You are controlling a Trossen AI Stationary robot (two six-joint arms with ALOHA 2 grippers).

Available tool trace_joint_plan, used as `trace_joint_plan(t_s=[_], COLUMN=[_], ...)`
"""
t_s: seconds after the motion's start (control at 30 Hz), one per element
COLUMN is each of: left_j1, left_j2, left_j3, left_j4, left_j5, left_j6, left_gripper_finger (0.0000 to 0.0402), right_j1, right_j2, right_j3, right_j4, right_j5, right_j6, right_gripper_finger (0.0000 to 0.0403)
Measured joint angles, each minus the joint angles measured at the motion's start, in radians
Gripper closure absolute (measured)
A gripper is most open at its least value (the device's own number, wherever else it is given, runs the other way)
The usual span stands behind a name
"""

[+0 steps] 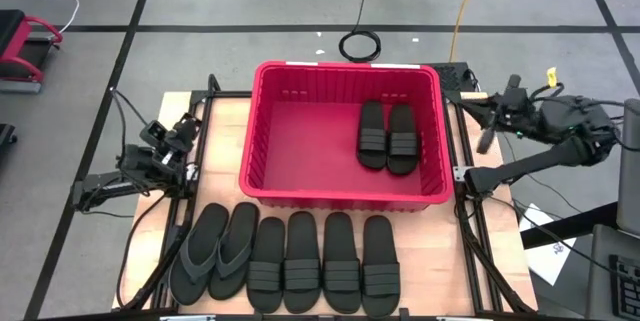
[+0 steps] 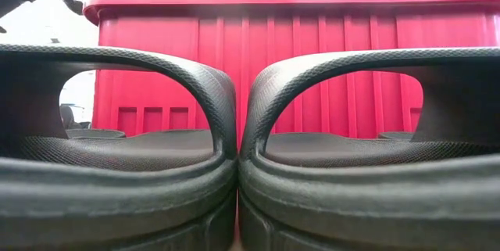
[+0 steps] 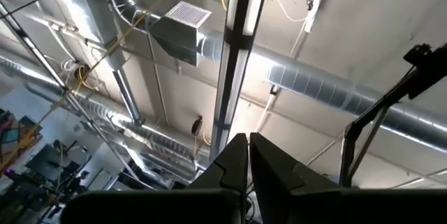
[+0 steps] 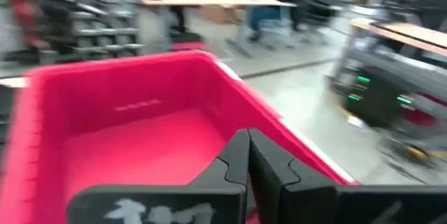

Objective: Pick and place slides into bin
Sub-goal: Put the slide into the red bin

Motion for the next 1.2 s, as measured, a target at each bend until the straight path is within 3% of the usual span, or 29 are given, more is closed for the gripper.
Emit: trace_joint_plan(t_s=[0.1, 0.17, 0.27, 0.37, 0.5, 0.63, 0.77, 1.03, 1.2], left_j1=[0.000, 0.000, 0.000, 0.000, -0.002, -0.057, -0.130, -0.266, -0.331], left_j2=[0.006, 0.029, 0.121, 0.261, 0.464, 0.654, 0.831, 1.075, 1.175], left_j3=[0.058, 0.149, 0.336, 0.515, 0.710, 0.895, 1.082, 1.349, 1.455], left_j4=[-0.101, -0.254, -0.519, -0.690, -0.732, -0.738, -0.845, -1.006, -1.064], left_j5=[0.032, 0.074, 0.124, 0.162, 0.287, 0.392, 0.393, 0.219, 0.149], left_j6=[-0.038, -0.013, 0.079, 0.159, 0.183, 0.251, 0.310, 0.480, 0.483], left_gripper_finger=[0.0378, 0.0386, 0.0398, 0.0398, 0.0398, 0.0398, 0.0399, 0.0401, 0.0401], right_j1=[0.000, 0.000, 0.000, 0.000, 0.001, 0.000, 0.001, 0.006, 0.006], right_j2=[-0.045, -0.078, -0.120, -0.155, -0.173, -0.193, -0.231, -0.470, -0.586], right_j3=[-0.066, -0.112, -0.182, -0.241, -0.317, -0.354, -0.356, -0.334, -0.357], right_j4=[0.002, 0.003, 0.002, 0.020, 0.055, 0.069, 0.036, -0.015, -0.068], right_j5=[0.031, 0.044, 0.129, 0.139, 0.142, 0.235, 0.228, -0.088, -0.131], right_j6=[0.022, 0.074, 0.191, 0.247, 0.251, 0.320, 0.293, 0.120, 0.117], right_gripper_finger=[0.0403, 0.0403, 0.0403, 0.0403, 0.0403, 0.0403, 0.0403, 0.0403, 0.0403])
